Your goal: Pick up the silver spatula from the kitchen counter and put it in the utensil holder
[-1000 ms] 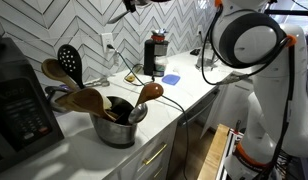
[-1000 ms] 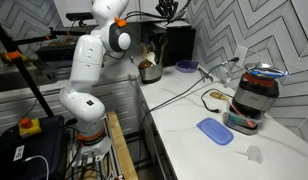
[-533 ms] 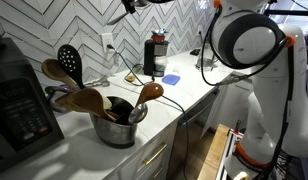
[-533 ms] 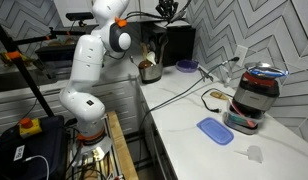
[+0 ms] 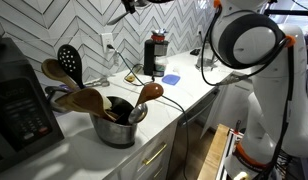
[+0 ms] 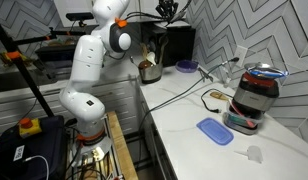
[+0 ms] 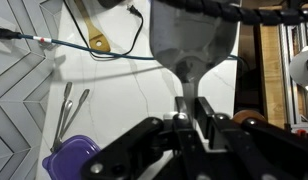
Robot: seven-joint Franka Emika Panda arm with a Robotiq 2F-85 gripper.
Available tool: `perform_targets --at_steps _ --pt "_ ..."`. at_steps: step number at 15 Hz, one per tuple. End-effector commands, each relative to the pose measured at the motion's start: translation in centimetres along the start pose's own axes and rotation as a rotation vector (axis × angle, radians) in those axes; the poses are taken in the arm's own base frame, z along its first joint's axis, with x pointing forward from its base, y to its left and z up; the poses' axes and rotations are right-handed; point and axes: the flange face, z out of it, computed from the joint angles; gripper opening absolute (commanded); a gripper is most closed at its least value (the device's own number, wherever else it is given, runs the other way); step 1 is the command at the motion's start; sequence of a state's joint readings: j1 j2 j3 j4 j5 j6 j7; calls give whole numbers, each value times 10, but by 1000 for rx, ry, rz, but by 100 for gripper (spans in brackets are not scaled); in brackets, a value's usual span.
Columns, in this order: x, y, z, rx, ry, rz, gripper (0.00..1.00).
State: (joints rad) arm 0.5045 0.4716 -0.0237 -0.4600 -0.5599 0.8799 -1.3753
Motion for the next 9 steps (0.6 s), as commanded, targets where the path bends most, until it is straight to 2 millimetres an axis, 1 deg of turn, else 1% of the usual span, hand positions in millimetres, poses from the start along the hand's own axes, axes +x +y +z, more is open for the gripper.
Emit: perform_targets --at_steps 1,2,5,6,7,9 --pt "0 0 0 0 0 0 16" --pt "7 -2 0 6 -11 -7 4" --pt "26 -27 -9 59 -130 -25 4" --pt "31 -22 6 85 -165 -18 4" --pt "42 -27 8 103 -183 -26 4" --pt "58 -33 19 140 -237 -39 4"
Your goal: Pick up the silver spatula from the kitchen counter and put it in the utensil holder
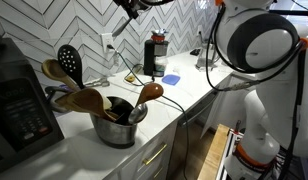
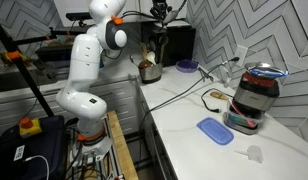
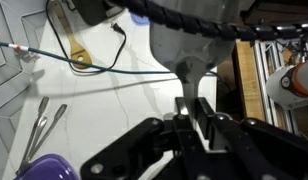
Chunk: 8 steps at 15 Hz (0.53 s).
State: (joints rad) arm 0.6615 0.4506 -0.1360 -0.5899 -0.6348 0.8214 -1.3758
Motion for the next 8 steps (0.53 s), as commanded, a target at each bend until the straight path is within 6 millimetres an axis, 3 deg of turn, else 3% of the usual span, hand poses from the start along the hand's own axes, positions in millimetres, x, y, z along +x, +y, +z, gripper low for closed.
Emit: perform_targets --at_steps 1,6,8 --pt "25 -16 17 87 -91 -18 4" --pt "81 -51 35 174 -103 -80 4" --pt "79 -65 42 194 -118 -48 4"
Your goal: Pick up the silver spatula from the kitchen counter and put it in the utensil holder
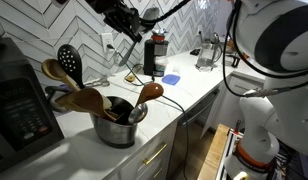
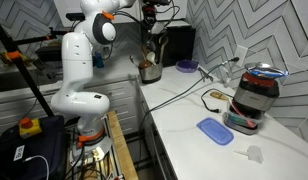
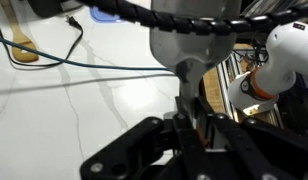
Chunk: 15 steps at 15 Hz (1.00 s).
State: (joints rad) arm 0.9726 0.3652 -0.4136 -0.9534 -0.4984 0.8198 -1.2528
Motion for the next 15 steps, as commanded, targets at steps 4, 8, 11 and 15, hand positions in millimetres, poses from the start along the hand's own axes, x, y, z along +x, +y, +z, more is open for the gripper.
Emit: perform_targets --at_steps 4,8,11,15 --pt "7 -11 2 8 -11 8 16" --pt "30 -7 37 91 -110 -1 4" --pt "59 -7 76 184 -206 -41 4" --pt "92 -9 81 178 -340 2 4"
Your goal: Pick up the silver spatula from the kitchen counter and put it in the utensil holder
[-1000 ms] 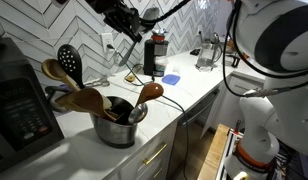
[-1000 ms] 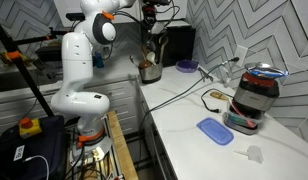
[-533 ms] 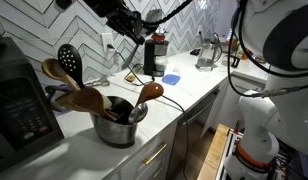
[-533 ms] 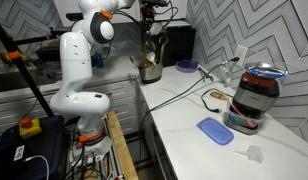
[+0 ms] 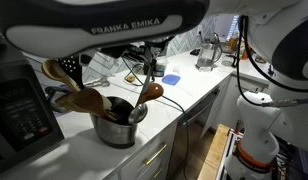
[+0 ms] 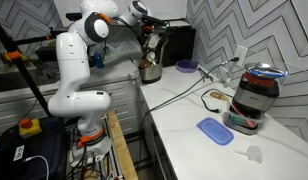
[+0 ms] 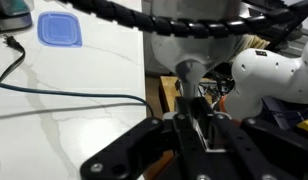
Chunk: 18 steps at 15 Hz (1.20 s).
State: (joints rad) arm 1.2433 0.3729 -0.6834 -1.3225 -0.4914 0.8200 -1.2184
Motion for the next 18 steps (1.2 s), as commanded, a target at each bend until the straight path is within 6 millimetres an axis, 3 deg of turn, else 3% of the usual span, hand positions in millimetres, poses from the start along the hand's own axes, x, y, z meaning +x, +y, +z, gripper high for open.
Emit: perform_targets --at_steps 1,5,6,8,9,13,18 --pt "16 -14 -14 -41 -111 82 4" --pt "9 -40 -66 -198 -191 173 4" --pt "16 -30 -44 -142 -170 143 16" --pt "14 -42 -61 -191 -172 162 16" --pt "13 -43 -64 -199 -170 166 4" --pt "28 -19 -63 -216 -205 111 4" --pt "63 19 -59 -247 -254 18 4"
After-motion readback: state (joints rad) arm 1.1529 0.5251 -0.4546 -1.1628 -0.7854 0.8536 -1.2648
